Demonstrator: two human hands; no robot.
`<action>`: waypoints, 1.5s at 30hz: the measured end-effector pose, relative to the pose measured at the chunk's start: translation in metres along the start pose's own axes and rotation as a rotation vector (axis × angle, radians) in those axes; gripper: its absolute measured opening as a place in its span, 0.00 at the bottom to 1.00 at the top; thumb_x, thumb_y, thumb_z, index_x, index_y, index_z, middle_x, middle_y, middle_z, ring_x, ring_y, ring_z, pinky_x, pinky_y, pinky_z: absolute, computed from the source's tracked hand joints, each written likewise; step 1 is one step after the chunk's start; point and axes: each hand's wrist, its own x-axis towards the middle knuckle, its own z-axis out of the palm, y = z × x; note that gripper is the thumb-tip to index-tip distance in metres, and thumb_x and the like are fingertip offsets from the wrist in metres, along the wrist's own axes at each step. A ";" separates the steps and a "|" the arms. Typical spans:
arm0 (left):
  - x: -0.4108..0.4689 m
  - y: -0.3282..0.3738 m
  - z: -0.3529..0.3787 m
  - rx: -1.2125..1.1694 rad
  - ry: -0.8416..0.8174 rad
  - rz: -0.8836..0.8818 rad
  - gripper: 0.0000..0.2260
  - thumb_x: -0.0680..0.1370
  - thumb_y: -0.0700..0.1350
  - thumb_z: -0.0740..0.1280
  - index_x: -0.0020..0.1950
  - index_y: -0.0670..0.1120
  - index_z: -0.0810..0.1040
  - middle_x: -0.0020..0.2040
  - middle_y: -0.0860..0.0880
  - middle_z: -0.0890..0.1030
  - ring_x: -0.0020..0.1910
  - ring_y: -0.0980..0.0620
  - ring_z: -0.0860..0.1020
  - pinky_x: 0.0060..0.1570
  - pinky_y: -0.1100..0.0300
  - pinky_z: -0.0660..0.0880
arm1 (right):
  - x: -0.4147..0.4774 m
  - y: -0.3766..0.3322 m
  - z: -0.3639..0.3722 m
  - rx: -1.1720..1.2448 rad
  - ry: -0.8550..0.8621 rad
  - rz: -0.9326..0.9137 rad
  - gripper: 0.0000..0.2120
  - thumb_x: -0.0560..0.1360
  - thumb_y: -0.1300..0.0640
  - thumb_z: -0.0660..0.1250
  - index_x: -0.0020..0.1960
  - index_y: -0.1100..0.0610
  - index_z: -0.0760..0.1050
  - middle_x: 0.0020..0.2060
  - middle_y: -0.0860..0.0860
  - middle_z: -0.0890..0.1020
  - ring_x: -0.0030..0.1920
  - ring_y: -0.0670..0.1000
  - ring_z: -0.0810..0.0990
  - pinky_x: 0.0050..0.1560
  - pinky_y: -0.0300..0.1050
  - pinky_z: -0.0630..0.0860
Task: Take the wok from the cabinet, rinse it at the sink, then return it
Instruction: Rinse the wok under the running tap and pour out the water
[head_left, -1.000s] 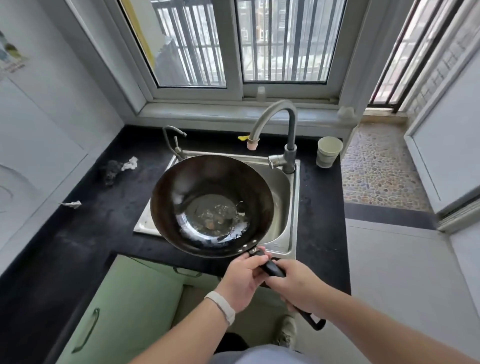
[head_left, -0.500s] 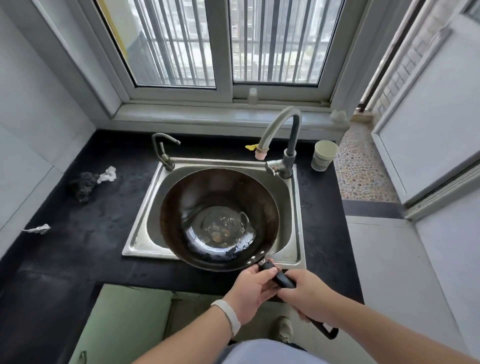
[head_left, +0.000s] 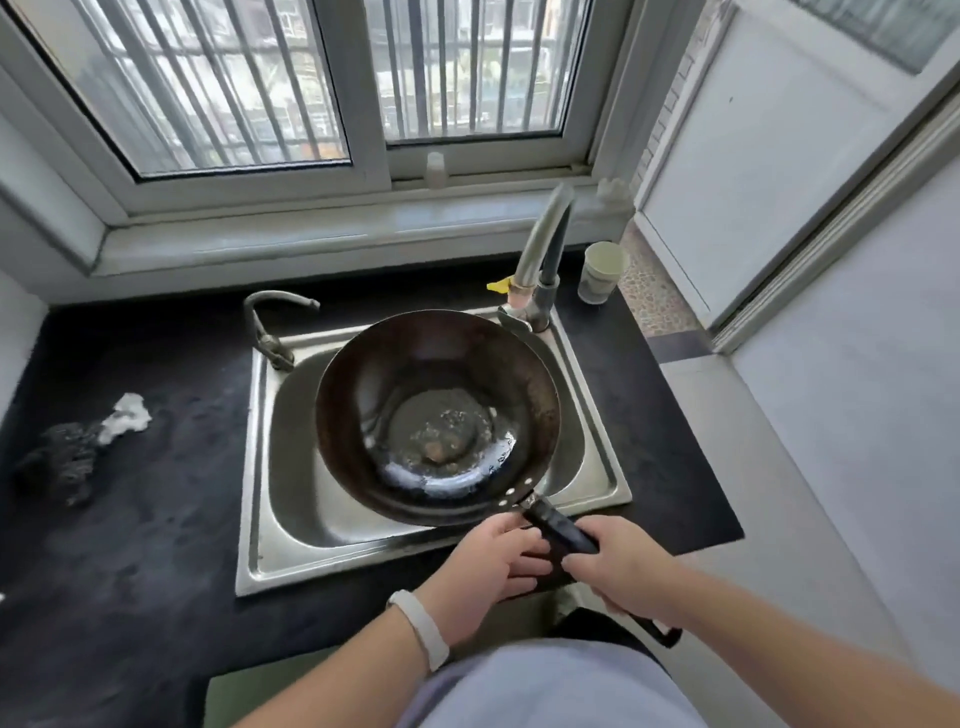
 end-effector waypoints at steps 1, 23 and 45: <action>-0.003 0.003 -0.004 -0.002 0.017 0.000 0.08 0.80 0.44 0.65 0.59 0.50 0.77 0.47 0.49 0.86 0.45 0.52 0.85 0.42 0.60 0.79 | 0.001 0.000 0.000 0.012 0.003 0.014 0.02 0.70 0.56 0.66 0.40 0.54 0.74 0.23 0.48 0.74 0.20 0.50 0.73 0.22 0.43 0.73; 0.157 0.210 -0.031 0.967 0.386 0.393 0.18 0.75 0.56 0.66 0.57 0.45 0.76 0.46 0.42 0.82 0.40 0.48 0.79 0.45 0.46 0.79 | 0.057 0.012 -0.047 -0.160 -0.187 0.030 0.07 0.69 0.52 0.65 0.40 0.56 0.71 0.33 0.50 0.76 0.33 0.49 0.74 0.34 0.45 0.70; 0.234 0.205 -0.070 1.272 0.339 0.602 0.06 0.70 0.67 0.66 0.44 0.73 0.70 0.39 0.58 0.78 0.37 0.57 0.78 0.39 0.53 0.80 | 0.084 0.025 -0.067 -0.189 -0.210 0.026 0.09 0.71 0.51 0.66 0.44 0.57 0.74 0.36 0.50 0.78 0.34 0.49 0.74 0.36 0.46 0.71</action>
